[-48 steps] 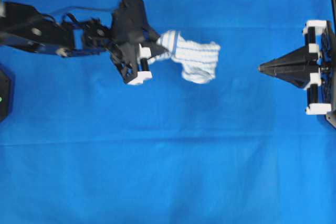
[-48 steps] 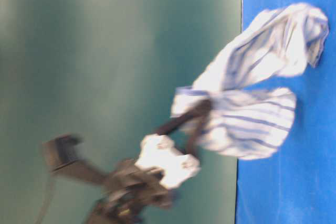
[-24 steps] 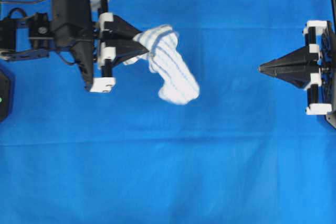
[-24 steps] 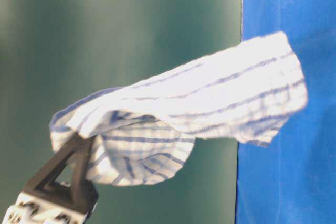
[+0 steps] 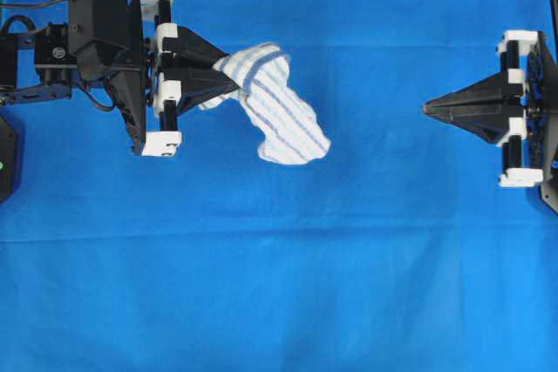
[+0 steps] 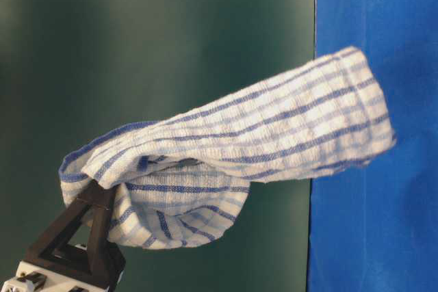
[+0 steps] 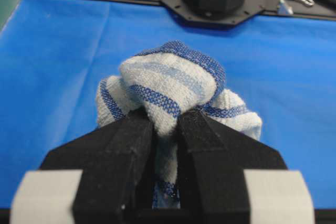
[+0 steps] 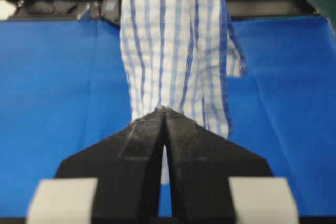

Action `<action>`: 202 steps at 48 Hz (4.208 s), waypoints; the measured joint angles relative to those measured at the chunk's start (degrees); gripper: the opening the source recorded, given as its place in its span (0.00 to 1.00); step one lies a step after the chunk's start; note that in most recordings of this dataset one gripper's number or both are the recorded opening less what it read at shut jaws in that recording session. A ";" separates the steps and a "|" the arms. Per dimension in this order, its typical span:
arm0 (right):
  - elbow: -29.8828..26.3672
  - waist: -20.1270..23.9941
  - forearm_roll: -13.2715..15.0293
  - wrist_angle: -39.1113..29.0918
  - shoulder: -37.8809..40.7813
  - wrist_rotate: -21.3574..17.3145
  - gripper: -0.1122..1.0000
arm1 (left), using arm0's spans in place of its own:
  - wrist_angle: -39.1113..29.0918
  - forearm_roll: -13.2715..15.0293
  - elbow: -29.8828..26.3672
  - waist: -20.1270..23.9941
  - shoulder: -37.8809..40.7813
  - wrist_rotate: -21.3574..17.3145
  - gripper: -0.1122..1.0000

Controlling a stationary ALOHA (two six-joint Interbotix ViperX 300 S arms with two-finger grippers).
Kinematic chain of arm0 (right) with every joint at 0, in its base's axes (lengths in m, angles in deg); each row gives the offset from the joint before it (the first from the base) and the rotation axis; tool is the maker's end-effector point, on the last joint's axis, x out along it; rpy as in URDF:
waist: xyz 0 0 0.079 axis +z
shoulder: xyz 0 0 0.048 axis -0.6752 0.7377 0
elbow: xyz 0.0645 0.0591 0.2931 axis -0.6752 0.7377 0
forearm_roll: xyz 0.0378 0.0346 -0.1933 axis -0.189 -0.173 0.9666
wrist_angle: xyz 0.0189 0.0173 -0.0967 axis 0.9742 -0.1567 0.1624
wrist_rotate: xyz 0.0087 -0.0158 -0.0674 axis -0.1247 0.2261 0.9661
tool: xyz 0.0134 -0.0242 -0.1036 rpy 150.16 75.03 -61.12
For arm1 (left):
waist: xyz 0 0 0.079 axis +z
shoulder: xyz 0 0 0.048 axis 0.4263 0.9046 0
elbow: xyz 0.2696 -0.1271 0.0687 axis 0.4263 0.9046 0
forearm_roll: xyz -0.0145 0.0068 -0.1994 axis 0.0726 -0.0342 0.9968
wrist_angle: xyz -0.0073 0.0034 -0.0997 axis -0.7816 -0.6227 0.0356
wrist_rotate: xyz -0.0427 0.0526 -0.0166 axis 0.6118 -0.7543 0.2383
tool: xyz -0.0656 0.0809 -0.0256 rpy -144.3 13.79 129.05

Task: Hand over the towel.
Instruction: 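Open the right gripper and move it toward the towel held by the left, then close the right gripper on the towel next to the left gripper, then open the left gripper and retract it leftward, leaving towel in right, then carry the towel with the right gripper and lower it to the table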

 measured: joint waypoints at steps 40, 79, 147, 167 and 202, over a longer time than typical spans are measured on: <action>-25.14 -0.79 -2.46 9.58 37.18 -2.11 0.75 | 0.00 0.09 0.00 0.00 0.00 -0.53 0.14; -33.93 -0.53 -2.99 4.04 45.00 -2.55 0.17 | 0.26 0.09 0.00 0.00 0.00 -0.62 0.14; -16.70 -2.20 -2.99 0.97 23.03 -2.55 0.17 | 0.79 0.09 11.87 0.00 -16.88 0.26 0.94; -23.99 -6.33 -2.99 -6.50 41.66 -2.46 0.17 | 0.88 0.00 11.87 0.00 -16.61 0.35 0.94; -28.83 -6.33 -2.99 -15.82 55.37 -2.81 0.17 | 1.41 0.09 11.87 0.00 -14.77 0.35 0.94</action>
